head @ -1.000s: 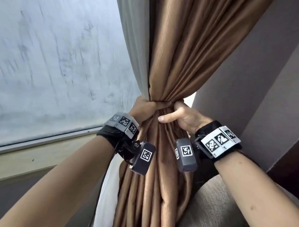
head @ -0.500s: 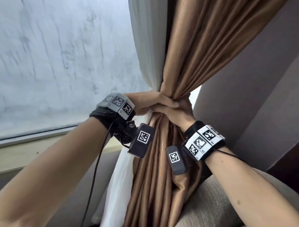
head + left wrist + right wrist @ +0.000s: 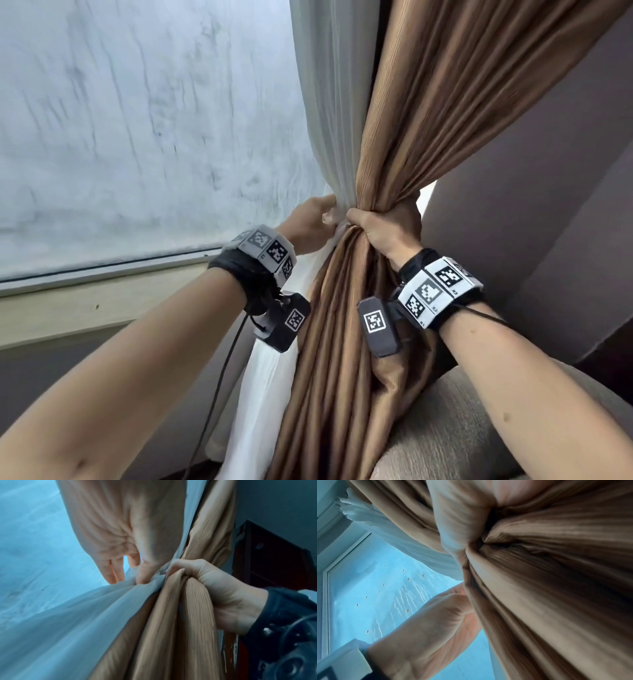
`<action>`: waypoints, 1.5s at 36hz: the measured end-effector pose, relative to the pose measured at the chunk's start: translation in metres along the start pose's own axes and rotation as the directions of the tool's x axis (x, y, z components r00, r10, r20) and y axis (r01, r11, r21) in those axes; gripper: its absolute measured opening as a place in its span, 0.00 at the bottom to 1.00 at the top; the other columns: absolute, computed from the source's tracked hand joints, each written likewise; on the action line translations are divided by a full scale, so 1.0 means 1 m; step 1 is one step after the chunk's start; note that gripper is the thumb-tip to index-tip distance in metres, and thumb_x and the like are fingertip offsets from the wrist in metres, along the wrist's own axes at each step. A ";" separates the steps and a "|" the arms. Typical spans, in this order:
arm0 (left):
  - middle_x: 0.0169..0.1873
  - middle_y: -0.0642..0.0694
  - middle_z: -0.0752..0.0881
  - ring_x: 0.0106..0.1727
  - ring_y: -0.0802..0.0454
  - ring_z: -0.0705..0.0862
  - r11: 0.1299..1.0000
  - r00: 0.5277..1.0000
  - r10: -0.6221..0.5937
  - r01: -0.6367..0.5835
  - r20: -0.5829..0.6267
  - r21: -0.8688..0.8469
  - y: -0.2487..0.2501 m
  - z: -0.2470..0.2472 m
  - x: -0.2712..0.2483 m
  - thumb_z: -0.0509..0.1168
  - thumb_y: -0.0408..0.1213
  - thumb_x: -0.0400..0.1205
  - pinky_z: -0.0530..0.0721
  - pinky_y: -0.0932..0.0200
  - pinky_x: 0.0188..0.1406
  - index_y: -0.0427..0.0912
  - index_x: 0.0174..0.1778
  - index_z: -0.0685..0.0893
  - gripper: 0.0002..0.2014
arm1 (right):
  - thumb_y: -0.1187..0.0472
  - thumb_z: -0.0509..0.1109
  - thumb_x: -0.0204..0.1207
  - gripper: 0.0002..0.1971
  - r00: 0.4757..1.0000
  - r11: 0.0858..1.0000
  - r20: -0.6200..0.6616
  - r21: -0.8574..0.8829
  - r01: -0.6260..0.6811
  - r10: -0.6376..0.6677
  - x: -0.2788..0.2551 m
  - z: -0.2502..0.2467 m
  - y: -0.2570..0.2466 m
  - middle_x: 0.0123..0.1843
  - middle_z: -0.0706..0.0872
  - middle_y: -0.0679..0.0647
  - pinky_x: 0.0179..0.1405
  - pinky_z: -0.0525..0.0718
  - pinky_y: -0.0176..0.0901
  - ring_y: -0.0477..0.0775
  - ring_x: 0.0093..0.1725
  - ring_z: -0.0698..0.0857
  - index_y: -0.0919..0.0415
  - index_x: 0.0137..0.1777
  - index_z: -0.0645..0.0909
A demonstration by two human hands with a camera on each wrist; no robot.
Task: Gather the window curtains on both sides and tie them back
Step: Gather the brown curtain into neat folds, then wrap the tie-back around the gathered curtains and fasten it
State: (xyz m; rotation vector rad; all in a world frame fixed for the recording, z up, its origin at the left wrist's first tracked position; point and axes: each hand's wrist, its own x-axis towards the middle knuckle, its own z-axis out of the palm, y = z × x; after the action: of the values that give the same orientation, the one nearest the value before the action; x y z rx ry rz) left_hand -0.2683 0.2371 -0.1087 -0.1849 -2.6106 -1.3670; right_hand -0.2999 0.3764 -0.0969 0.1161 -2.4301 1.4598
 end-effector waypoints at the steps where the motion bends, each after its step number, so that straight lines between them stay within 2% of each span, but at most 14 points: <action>1: 0.59 0.43 0.86 0.65 0.44 0.82 0.998 1.000 -0.007 0.007 0.005 -0.064 -0.002 0.002 0.000 0.64 0.34 0.81 0.79 0.46 0.69 0.45 0.57 0.83 0.10 | 0.37 0.82 0.40 0.50 1.000 1.000 0.030 0.003 0.008 -0.008 0.000 0.001 -0.001 0.56 0.87 0.50 0.59 0.84 0.42 0.51 0.57 0.86 0.59 0.64 0.76; 5: 0.52 0.42 0.86 0.56 0.49 0.84 0.964 0.999 -0.051 0.047 -0.009 -0.261 0.000 0.012 -0.010 0.56 0.16 0.82 0.83 0.71 0.50 0.25 0.66 0.78 0.17 | 0.24 0.81 0.26 0.58 0.994 0.999 0.103 0.042 0.022 -0.026 0.008 0.004 0.003 0.56 0.87 0.45 0.59 0.84 0.39 0.42 0.55 0.86 0.54 0.60 0.82; 7: 0.44 0.39 0.87 0.47 0.48 0.85 0.957 0.996 -0.088 0.083 -0.003 -0.277 0.001 0.017 -0.011 0.54 0.14 0.80 0.82 0.68 0.45 0.19 0.62 0.78 0.16 | 0.22 0.79 0.23 0.62 0.997 0.999 0.081 0.042 -0.006 0.002 0.006 0.004 0.001 0.57 0.87 0.43 0.61 0.83 0.40 0.43 0.57 0.86 0.53 0.62 0.80; 9: 0.55 0.31 0.86 0.54 0.43 0.84 0.945 0.995 -0.098 0.096 0.010 -0.311 0.000 0.018 -0.008 0.56 0.16 0.79 0.81 0.56 0.56 0.22 0.63 0.78 0.16 | 0.19 0.76 0.21 0.64 0.999 1.000 0.033 0.015 -0.020 0.019 0.004 0.005 -0.001 0.56 0.87 0.43 0.62 0.83 0.45 0.45 0.57 0.86 0.53 0.63 0.79; 16: 0.65 0.41 0.85 0.68 0.47 0.82 0.926 0.988 0.002 0.057 0.157 -0.373 -0.005 0.005 -0.007 0.61 0.20 0.81 0.76 0.50 0.72 0.34 0.71 0.79 0.21 | 0.40 0.81 0.55 0.47 0.995 0.997 -0.098 -0.071 -0.028 0.021 -0.003 -0.002 -0.009 0.64 0.84 0.58 0.62 0.80 0.46 0.61 0.65 0.83 0.64 0.70 0.69; 21: 0.69 0.49 0.80 0.69 0.51 0.79 0.996 0.999 0.020 -0.022 -0.030 -0.085 -0.006 -0.009 -0.015 0.65 0.24 0.81 0.78 0.62 0.66 0.42 0.76 0.74 0.26 | 0.40 0.79 0.59 0.45 0.993 0.997 -0.112 -0.077 -0.028 0.019 0.000 0.007 -0.012 0.66 0.84 0.60 0.62 0.79 0.47 0.64 0.65 0.82 0.66 0.71 0.69; 24: 0.52 0.45 0.87 0.51 0.52 0.86 0.998 0.968 0.054 -0.055 -0.245 0.006 -0.008 -0.020 -0.029 0.74 0.30 0.76 0.86 0.56 0.53 0.45 0.61 0.81 0.19 | 0.41 0.78 0.61 0.45 0.994 0.996 -0.108 -0.083 -0.036 0.027 0.001 0.011 -0.014 0.66 0.83 0.61 0.61 0.79 0.47 0.65 0.66 0.81 0.67 0.72 0.67; 27: 0.37 0.44 0.88 0.36 0.51 0.87 0.996 0.998 -0.009 0.003 -0.067 -0.095 -0.005 -0.025 -0.041 0.76 0.30 0.75 0.89 0.56 0.39 0.38 0.50 0.83 0.11 | 0.41 0.78 0.61 0.45 0.994 0.995 -0.106 -0.093 -0.043 0.033 0.003 0.010 -0.015 0.66 0.82 0.61 0.62 0.79 0.48 0.66 0.66 0.81 0.67 0.72 0.66; 29: 0.38 0.43 0.89 0.38 0.47 0.89 0.998 0.996 -0.059 0.059 0.073 0.010 -0.009 -0.020 -0.045 0.77 0.32 0.73 0.89 0.55 0.41 0.38 0.47 0.85 0.10 | 0.42 0.78 0.62 0.46 0.994 0.994 -0.103 -0.105 -0.044 0.034 0.002 0.011 -0.016 0.67 0.82 0.62 0.62 0.78 0.49 0.67 0.66 0.80 0.68 0.72 0.65; 34: 0.40 0.51 0.87 0.47 0.49 0.88 0.967 0.996 -0.049 0.029 0.072 0.255 -0.018 -0.004 -0.047 0.82 0.36 0.65 0.86 0.52 0.51 0.47 0.42 0.82 0.17 | 0.42 0.79 0.61 0.47 0.995 0.994 -0.092 -0.096 -0.054 0.045 0.000 0.009 -0.016 0.67 0.81 0.62 0.63 0.78 0.50 0.67 0.67 0.80 0.67 0.73 0.65; 38: 0.41 0.49 0.90 0.48 0.48 0.88 0.931 0.991 -0.050 0.002 0.121 0.365 -0.014 0.001 -0.041 0.81 0.33 0.67 0.85 0.54 0.52 0.39 0.46 0.87 0.14 | 0.40 0.79 0.60 0.48 0.996 0.993 -0.081 -0.102 -0.055 0.047 -0.002 0.005 -0.015 0.68 0.81 0.61 0.63 0.77 0.48 0.66 0.67 0.79 0.67 0.74 0.64; 45: 0.26 0.50 0.79 0.31 0.53 0.77 0.974 0.977 -0.072 0.026 0.198 0.226 -0.014 -0.005 -0.037 0.78 0.29 0.69 0.78 0.57 0.37 0.43 0.28 0.75 0.16 | 0.43 0.80 0.61 0.48 0.997 0.994 -0.065 -0.097 -0.051 0.044 -0.002 -0.003 -0.012 0.69 0.81 0.60 0.64 0.76 0.44 0.63 0.69 0.79 0.67 0.74 0.64; 50: 0.49 0.45 0.89 0.53 0.50 0.88 0.995 1.000 -0.010 0.011 -0.011 0.098 -0.018 0.002 -0.039 0.66 0.18 0.73 0.87 0.55 0.55 0.42 0.55 0.85 0.20 | 0.44 0.80 0.63 0.46 0.997 0.995 -0.065 -0.091 -0.050 0.045 -0.003 -0.005 -0.012 0.69 0.81 0.60 0.64 0.76 0.43 0.63 0.69 0.79 0.67 0.74 0.64; 54: 0.50 0.51 0.88 0.51 0.58 0.84 0.987 0.997 0.069 -0.064 -0.029 0.151 -0.017 0.011 -0.042 0.69 0.25 0.76 0.80 0.66 0.58 0.45 0.65 0.84 0.21 | 0.44 0.80 0.64 0.45 0.997 0.995 -0.056 -0.088 -0.048 0.043 -0.004 -0.006 -0.011 0.70 0.81 0.60 0.63 0.75 0.42 0.62 0.69 0.79 0.66 0.75 0.64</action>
State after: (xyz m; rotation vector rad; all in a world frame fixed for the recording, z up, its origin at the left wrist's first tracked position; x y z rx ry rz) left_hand -0.2317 0.2352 -0.1378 -0.2227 -2.6400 -1.1372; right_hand -0.2925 0.3762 -0.0858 0.0013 -2.4646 1.3529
